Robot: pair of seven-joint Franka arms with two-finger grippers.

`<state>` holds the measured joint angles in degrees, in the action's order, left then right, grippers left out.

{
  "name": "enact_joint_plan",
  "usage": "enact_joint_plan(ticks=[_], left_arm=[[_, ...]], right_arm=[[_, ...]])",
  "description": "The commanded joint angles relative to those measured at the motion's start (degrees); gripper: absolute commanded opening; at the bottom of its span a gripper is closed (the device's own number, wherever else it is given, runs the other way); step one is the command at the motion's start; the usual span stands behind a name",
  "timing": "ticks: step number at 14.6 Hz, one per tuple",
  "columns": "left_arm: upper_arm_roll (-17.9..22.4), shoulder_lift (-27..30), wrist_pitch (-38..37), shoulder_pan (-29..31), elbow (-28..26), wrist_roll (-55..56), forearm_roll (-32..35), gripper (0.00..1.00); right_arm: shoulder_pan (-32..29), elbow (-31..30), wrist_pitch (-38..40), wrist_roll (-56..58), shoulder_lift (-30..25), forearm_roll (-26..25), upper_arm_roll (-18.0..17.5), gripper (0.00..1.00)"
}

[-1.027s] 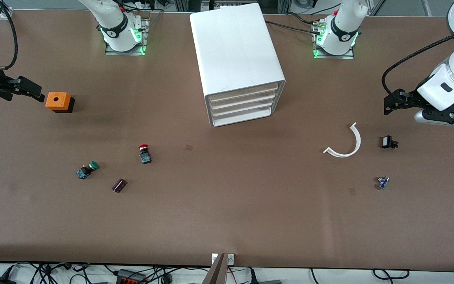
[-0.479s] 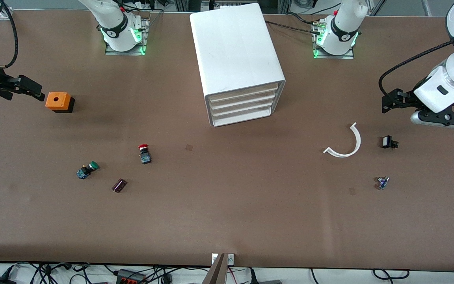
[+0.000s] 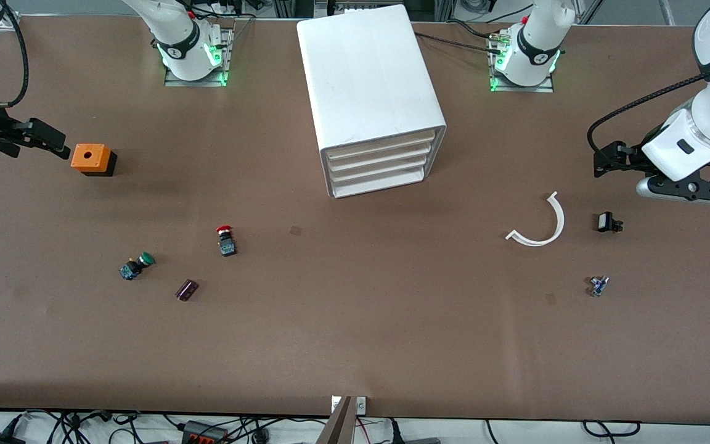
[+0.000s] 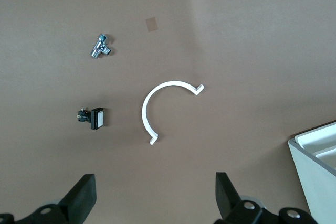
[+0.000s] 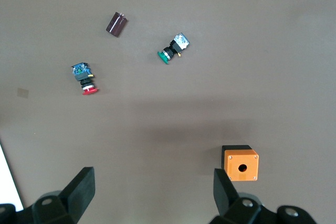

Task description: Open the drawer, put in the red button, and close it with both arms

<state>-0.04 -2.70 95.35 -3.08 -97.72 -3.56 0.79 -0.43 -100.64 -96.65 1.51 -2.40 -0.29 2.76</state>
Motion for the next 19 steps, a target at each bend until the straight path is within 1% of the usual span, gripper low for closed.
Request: enact_joint_plan(ticks=[1, 3, 5, 6, 7, 8, 9, 10, 11, 13, 15, 17, 19], left_arm=[[-0.1, -0.7, -1.6, -0.3, 2.0, -0.8, 0.5, 1.00], [-0.2, -1.9, -1.9, -0.5, 4.5, -0.8, 0.4, 1.00], [-0.2, -5.8, -5.9, -0.9, 10.4, -0.8, -0.3, 1.00], [-0.7, -7.9, -8.7, -1.4, 12.5, -0.9, -1.6, 1.00], [-0.9, -8.9, -10.8, -1.6, 13.7, -0.9, -5.8, 1.00], [-0.9, -9.3, -12.1, -1.6, 13.5, -1.0, -10.8, 1.00], [-1.0, -10.6, -13.6, -1.6, 13.3, -1.0, -14.3, 1.00], [-1.5, -12.0, -16.4, -1.8, 13.3, -0.9, -17.8, 1.00], [-2.0, -14.0, -18.4, -2.2, 13.3, -1.1, -21.7, 1.00], [-2.0, -17.2, -18.7, -2.2, 13.2, -1.3, -27.7, 1.00], [-2.8, -21.2, -18.4, -2.1, 12.8, -3.9, -31.9, 1.00], [-2.8, -23.0, -16.3, -2.0, 9.8, -11.3, -38.2, 1.00], [-2.9, -24.0, -11.6, -2.3, 2.7, -22.8, -47.6, 1.00]], right_arm=[[0.0, 1.9, -0.9, -1.0, 3.0, -0.2, -0.5, 1.00], [0.0, 2.5, -3.4, -1.4, 7.3, 0.4, -0.5, 1.00], [0.9, 3.3, -4.4, -1.3, 11.3, 2.1, -0.5, 1.00], [2.4, 4.1, -5.1, -1.3, 13.5, 1.9, -0.5, 1.00], [4.5, 5.9, -5.8, -1.3, 16.3, 1.6, -0.5, 1.00], [5.4, 6.2, -5.9, -1.2, 17.8, 1.5, -0.5, 1.00], [5.7, 6.3, -6.0, -1.2, 19.3, 1.7, -0.5, 1.00], [6.7, 6.6, -6.0, -1.4, 22.1, 2.2, -0.5, 1.00], [8.0, 6.7, -7.0, -1.4, 23.7, 2.2, -0.5, 1.00], [10.4, 6.6, -11.5, -1.4, 26.6, 2.1, -0.5, 1.00], [11.9, 6.6, -13.6, -1.8, 29.6, 2.4, -0.5, 1.00], [13.8, 6.6, -16.5, -3.4, 31.6, 2.3, -0.5, 1.00], [15.1, 6.6, -17.3, -4.9, 33.3, 2.4, -0.5, 1.00]])
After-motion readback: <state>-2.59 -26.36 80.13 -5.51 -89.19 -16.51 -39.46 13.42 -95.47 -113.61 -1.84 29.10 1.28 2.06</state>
